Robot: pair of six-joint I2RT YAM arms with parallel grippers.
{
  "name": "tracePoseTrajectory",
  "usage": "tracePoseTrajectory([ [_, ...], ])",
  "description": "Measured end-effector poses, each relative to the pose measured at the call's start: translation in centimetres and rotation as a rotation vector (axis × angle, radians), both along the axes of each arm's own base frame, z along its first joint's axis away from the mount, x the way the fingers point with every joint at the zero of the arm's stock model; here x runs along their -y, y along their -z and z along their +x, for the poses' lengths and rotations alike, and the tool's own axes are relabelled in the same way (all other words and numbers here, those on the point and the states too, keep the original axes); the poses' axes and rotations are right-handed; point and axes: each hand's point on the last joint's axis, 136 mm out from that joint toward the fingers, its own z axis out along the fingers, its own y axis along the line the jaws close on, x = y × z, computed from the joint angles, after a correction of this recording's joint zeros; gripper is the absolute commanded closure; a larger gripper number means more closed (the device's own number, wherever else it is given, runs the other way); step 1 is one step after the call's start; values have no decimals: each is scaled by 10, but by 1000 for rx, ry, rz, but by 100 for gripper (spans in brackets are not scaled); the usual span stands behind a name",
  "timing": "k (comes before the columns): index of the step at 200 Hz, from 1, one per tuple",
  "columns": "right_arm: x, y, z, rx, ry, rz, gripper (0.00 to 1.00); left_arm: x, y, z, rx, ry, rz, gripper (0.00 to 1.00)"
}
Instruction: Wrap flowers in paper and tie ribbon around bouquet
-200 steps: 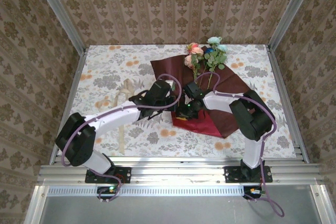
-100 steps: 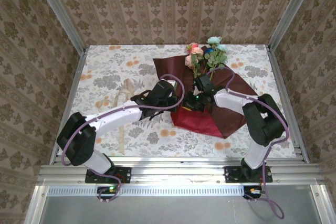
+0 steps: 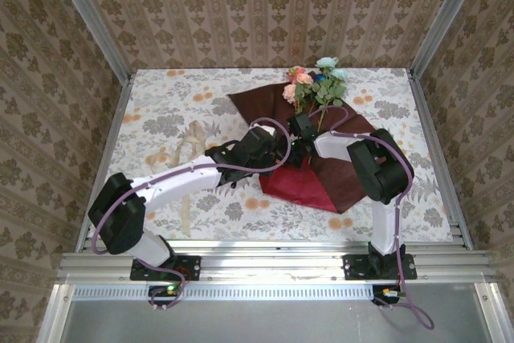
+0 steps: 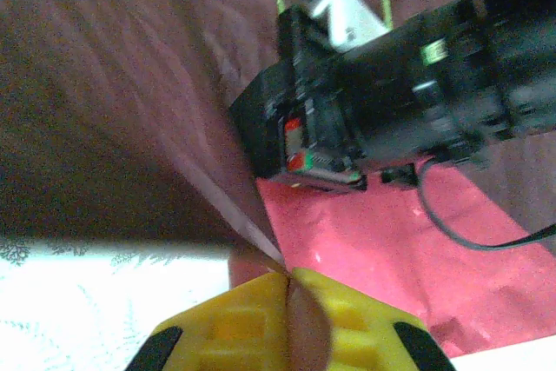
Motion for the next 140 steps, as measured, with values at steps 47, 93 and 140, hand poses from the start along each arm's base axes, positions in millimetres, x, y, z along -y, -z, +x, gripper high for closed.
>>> tracePoseTrajectory([
  [47,14,-43,-2,70,-51,-35,56,19,-11,2,46,69,40,97],
  [93,74,-98,-20,191,23,-26,77,46,-10,0,67,163,94,97],
  [140,96,-20,-92,-50,74,-42,85,74,-9,-12,66,259,99,97],
])
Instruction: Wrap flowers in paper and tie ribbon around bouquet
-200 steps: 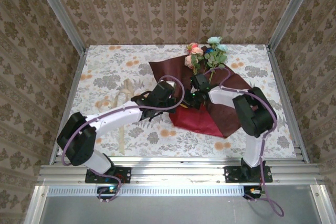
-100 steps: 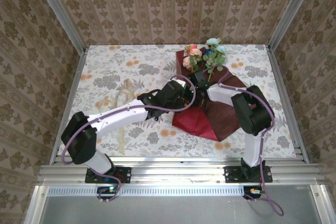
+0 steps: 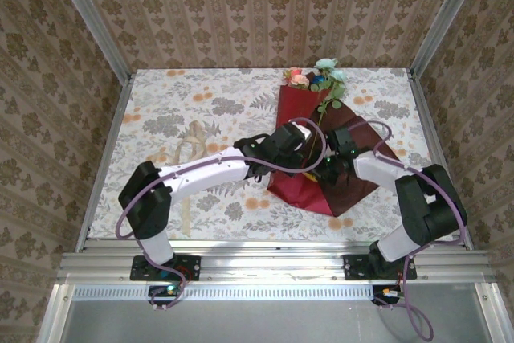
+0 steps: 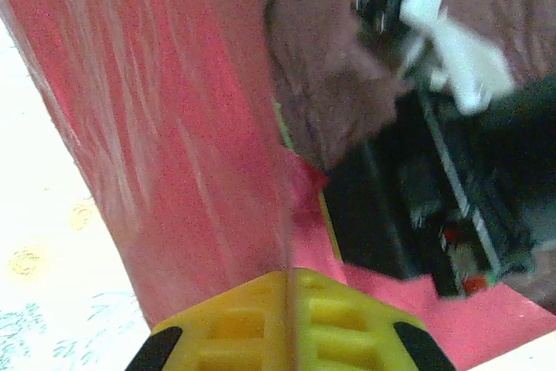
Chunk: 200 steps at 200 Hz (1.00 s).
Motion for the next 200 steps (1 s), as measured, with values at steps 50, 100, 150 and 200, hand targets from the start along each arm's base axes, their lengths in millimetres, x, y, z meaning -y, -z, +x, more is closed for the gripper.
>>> tracePoseTrajectory([
  [50,-3,19,-4,-40,22,21,86,20,10,-11,-67,60,-40,98],
  [100,-4,20,-1,-35,20,33,82,39,17,-18,-152,74,-123,99],
  [150,30,-8,-2,10,94,-28,64,57,10,-19,-184,109,-222,99],
  [200,84,-97,12,209,258,-82,39,57,46,-18,-222,97,-152,98],
])
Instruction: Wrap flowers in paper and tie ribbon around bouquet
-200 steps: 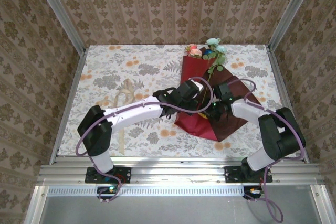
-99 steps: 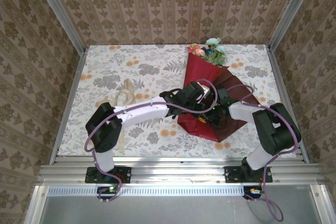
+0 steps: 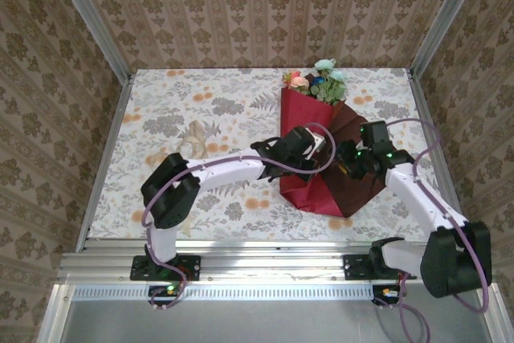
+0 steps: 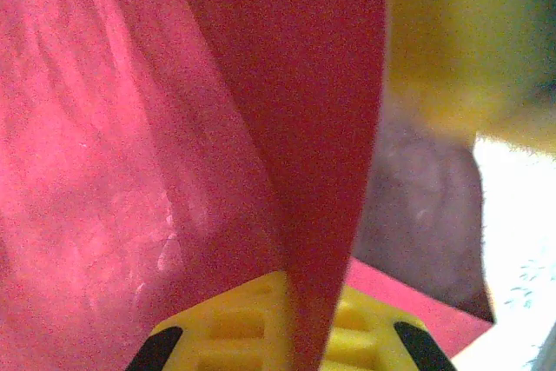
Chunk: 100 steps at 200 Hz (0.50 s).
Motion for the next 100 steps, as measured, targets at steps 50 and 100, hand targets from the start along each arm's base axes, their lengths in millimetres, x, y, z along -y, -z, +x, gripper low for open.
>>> tracePoseTrajectory([
  [50,4,-68,24,135,23,0,28,-6,19,-2,-11,9,62,98],
  [100,-7,-38,33,8,21,64,29,-5,20,-7,6,30,75,98],
])
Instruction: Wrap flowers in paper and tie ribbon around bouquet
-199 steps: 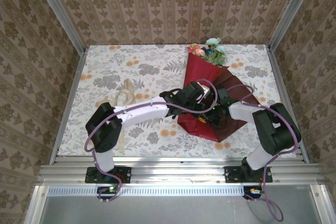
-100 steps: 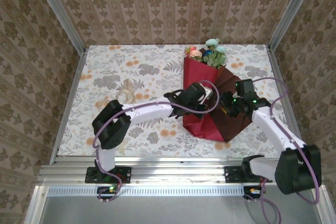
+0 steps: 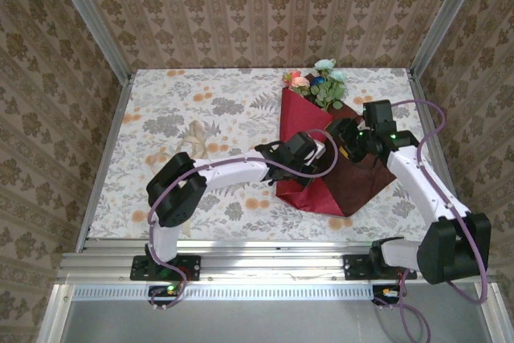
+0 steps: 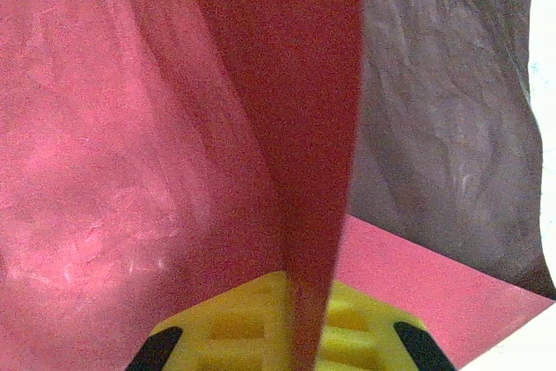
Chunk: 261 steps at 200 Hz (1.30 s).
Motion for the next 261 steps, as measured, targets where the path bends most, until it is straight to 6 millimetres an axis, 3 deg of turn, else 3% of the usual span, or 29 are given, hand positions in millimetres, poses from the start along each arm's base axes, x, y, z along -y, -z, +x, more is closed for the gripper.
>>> tracePoseTrajectory([
  [13,-3,7,2,-23,-6,12,31,0,0,-2,4,8,6,98],
  [33,-7,16,5,-48,-18,29,46,1,1,-4,8,17,17,98],
  [40,-8,19,6,-56,-26,30,56,1,2,-4,9,20,21,98],
  [52,-9,27,6,-75,-40,25,84,1,2,-4,15,23,28,94],
  [56,-9,29,6,-83,-42,24,94,1,2,-4,16,24,30,90],
  [62,-9,33,6,-92,-51,17,100,0,2,-4,19,24,34,82],
  [77,-6,45,3,-130,-80,-23,100,-2,2,-3,27,21,44,63],
  [94,1,53,1,-151,-112,-80,100,-5,1,-2,24,-3,51,53],
  [111,9,51,5,-145,-152,-135,100,-17,-5,-5,26,-25,51,51],
  [150,17,55,27,-135,-247,-210,100,-63,-25,-25,28,-57,55,45],
  [189,19,66,21,-169,-289,-228,100,-97,1,-44,-12,-68,139,38],
  [207,24,66,22,-168,-283,-231,100,-104,10,-52,-12,-64,172,37],
  [261,32,71,23,-180,-277,-220,100,-108,10,-61,74,-60,216,36],
])
